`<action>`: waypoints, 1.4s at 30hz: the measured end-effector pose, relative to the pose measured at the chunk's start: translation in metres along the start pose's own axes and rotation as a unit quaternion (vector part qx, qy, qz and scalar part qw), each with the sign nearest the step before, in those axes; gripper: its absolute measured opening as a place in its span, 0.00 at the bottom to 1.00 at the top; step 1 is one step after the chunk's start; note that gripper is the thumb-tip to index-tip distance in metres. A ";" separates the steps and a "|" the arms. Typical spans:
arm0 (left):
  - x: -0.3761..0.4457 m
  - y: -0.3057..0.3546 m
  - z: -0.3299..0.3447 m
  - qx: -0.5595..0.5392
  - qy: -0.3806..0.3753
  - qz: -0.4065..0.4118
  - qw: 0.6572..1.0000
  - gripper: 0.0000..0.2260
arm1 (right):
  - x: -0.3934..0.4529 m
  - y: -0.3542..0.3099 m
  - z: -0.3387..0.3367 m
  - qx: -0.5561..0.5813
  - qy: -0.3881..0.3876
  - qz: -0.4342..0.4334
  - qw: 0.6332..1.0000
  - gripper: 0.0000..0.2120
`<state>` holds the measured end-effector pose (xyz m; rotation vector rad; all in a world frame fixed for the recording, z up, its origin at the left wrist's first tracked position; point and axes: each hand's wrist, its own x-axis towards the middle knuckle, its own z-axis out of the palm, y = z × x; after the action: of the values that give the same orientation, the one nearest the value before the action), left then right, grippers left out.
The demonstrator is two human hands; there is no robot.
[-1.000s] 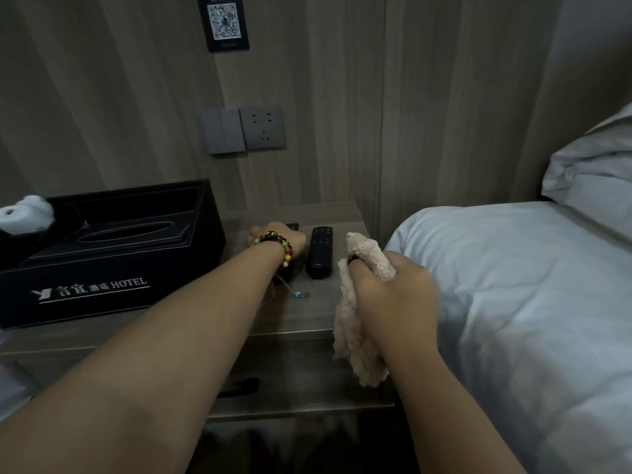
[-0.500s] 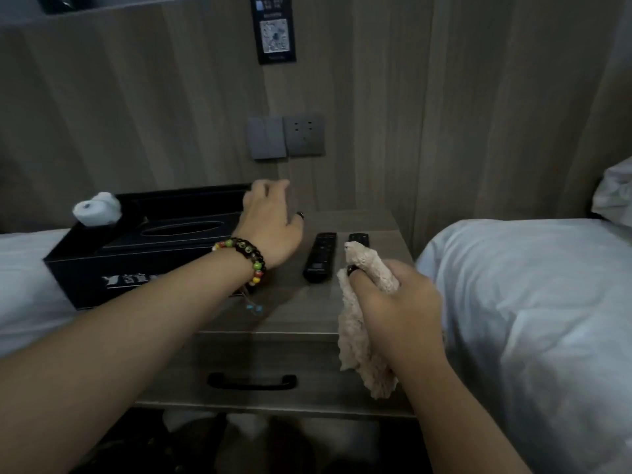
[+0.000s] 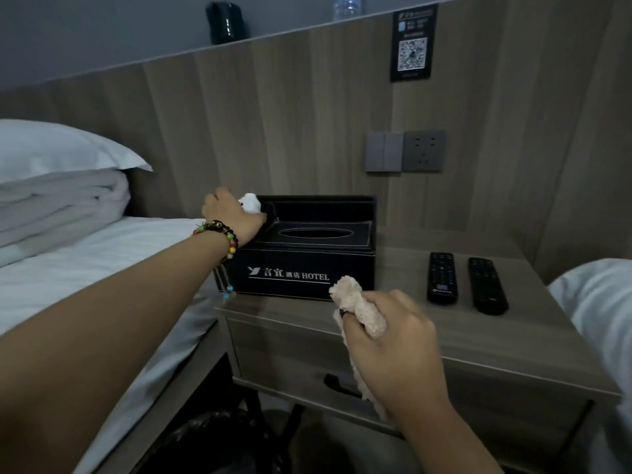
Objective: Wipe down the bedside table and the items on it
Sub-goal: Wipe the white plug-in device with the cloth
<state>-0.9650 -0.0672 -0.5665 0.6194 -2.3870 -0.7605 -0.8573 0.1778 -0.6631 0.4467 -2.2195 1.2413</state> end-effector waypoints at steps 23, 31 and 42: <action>-0.032 0.022 -0.028 -0.386 0.064 0.048 0.919 0.22 | 0.005 -0.009 0.020 0.149 0.040 0.077 0.985 0.06; -0.187 0.040 0.011 -0.730 -0.274 -0.135 0.611 0.17 | -0.003 0.013 -0.049 0.145 0.093 0.158 0.972 0.06; -0.258 0.052 0.068 -0.615 -0.442 -0.092 0.646 0.22 | -0.047 0.022 -0.155 0.078 0.226 0.102 0.966 0.09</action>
<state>-0.8294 0.1419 -0.6734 -0.2171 -1.6828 -2.8753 -0.7845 0.3222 -0.6416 -0.0175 -1.8180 1.4627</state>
